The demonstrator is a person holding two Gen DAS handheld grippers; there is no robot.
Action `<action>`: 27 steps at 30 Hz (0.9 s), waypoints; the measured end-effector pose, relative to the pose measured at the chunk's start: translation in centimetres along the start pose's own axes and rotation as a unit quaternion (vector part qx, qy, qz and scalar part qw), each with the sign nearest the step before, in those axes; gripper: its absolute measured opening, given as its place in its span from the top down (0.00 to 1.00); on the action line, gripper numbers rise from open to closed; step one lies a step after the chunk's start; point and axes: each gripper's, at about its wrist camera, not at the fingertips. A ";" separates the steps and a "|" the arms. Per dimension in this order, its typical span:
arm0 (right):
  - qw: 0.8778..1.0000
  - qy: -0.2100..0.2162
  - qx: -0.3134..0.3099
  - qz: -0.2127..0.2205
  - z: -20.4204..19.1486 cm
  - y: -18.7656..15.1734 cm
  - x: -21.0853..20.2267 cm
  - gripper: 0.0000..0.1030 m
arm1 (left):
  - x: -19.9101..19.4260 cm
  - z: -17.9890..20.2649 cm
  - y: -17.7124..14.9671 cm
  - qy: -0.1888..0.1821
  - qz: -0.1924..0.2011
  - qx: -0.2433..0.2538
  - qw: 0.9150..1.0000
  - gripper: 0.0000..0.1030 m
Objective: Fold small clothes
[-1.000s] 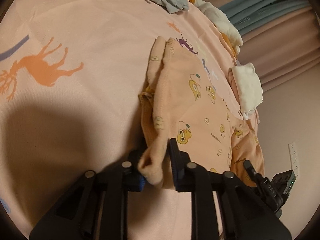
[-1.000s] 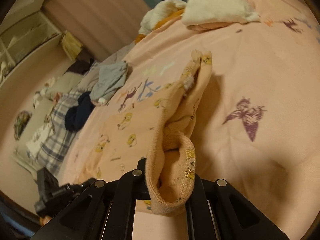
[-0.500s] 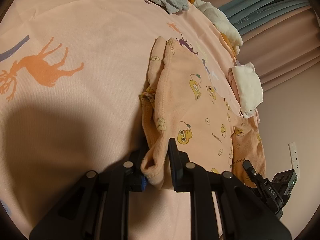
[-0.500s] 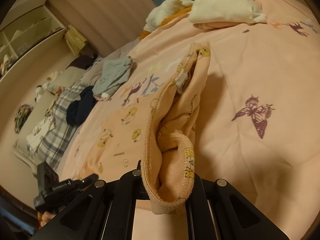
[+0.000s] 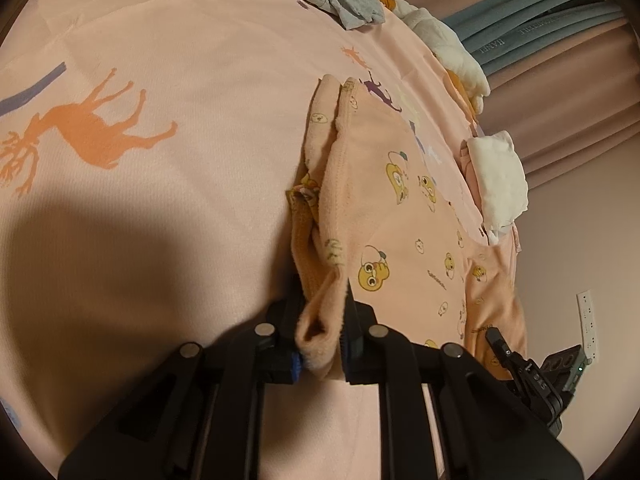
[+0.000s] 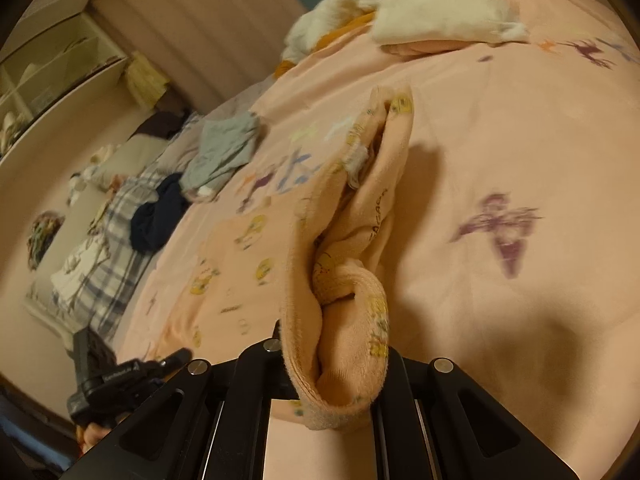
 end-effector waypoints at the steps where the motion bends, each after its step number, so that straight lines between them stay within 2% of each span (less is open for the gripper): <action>1: 1.000 -0.024 0.012 0.004 0.8 0.2 -0.4 0.93 | 0.0 0.0 0.0 0.000 -0.001 0.000 1.000 0.85; 3: 0.997 -0.062 0.033 0.010 2.3 0.4 -1.2 0.93 | 0.0 -0.1 0.1 0.000 -0.001 -0.005 1.000 0.86; 7: 0.995 -0.024 0.095 -0.009 5.2 -0.1 -1.5 0.93 | 0.1 0.2 0.2 0.012 -0.002 -0.010 1.000 0.87; 13: 0.996 -0.037 0.079 -0.016 4.4 -0.4 -1.3 0.92 | 0.2 1.3 0.3 0.041 0.003 0.008 0.999 0.93; 16: 0.996 -0.042 0.074 -0.016 4.3 -0.2 -1.4 0.91 | 0.3 1.1 1.0 0.025 -0.008 -0.011 1.000 0.94; 21: 0.995 -0.025 0.091 -0.020 4.7 0.0 -0.9 0.88 | 0.7 0.0 0.9 -0.010 -0.007 -0.042 0.999 0.92; 24: 0.996 -0.024 0.089 -0.021 4.8 -0.1 -1.0 0.87 | 0.5 -0.1 0.7 -0.044 -0.005 -0.054 0.998 0.79; 26: 0.996 -0.025 0.088 -0.022 4.7 -0.1 -0.9 0.87 | 0.2 0.3 0.7 -0.060 -0.007 -0.058 0.997 0.58; 27: 0.996 -0.025 0.088 -0.022 4.8 -0.1 -0.9 0.87 | 0.0 0.7 0.6 -0.067 -0.010 -0.055 0.996 0.52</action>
Point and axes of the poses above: each gripper's, at about its wrist camera, not at the fingertips, and x roughly the way its jaws point, z to its right, y to its top, and after that the axes turned 5 degrees about y, right-handed
